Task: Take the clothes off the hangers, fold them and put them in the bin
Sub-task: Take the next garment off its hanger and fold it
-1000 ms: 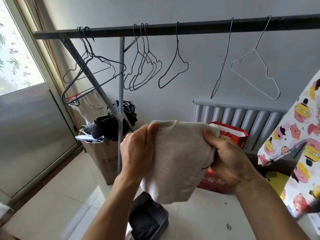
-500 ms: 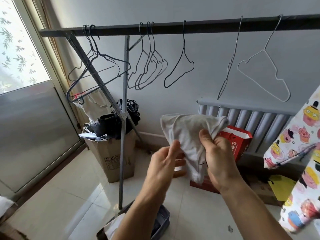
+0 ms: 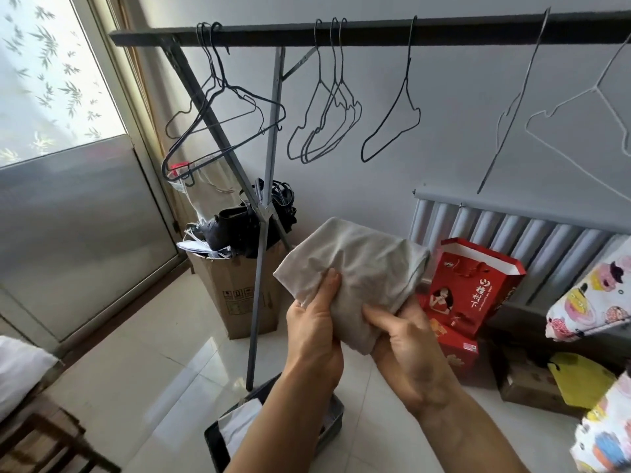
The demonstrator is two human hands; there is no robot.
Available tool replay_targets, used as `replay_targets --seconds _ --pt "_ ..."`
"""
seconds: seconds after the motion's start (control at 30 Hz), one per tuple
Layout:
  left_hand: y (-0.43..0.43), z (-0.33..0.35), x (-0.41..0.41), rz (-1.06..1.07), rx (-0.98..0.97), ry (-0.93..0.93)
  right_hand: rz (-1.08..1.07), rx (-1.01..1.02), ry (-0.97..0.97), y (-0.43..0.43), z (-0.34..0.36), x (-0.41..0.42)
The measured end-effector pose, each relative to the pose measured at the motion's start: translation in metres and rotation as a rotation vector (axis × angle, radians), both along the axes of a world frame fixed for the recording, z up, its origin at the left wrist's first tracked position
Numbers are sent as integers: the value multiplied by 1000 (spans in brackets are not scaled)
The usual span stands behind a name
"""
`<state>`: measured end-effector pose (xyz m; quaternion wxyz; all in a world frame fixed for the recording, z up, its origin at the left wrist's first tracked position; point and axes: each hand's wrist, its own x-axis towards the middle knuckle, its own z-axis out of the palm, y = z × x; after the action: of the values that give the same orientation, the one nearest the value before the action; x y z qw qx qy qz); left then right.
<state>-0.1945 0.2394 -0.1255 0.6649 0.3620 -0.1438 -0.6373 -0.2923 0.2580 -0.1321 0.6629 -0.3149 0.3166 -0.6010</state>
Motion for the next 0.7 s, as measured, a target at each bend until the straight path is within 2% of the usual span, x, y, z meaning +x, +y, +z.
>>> replay_targets --seconds 0.13,0.17,0.23,0.3,0.37,0.47,0.53,0.63,0.7 --pt "-4 -5 45 11 -95 -232 -12 83 103 -14 -1 5" --pt "-5 -6 58 -17 -118 -316 -74 101 181 -18 -1 7" --pt "-8 -6 84 -87 -157 -499 -260 67 459 -27 2 16" --pt "-11 -6 105 -158 -193 -692 -383 -138 747 -31 11 29" --pt "-14 -7 124 -222 -232 -830 -362 -392 955 -39 22 49" --pt "-18 -6 144 -284 -289 -929 -264 -630 1180 -51 32 84" --pt "-22 -7 158 -310 -330 -958 -281 -725 1339 -59 33 109" --pt "-27 -10 178 -333 -364 -994 -294 -742 1456 -66 32 136" --pt "-31 -14 193 -329 -360 -1026 -269 -734 1441 -72 27 153"
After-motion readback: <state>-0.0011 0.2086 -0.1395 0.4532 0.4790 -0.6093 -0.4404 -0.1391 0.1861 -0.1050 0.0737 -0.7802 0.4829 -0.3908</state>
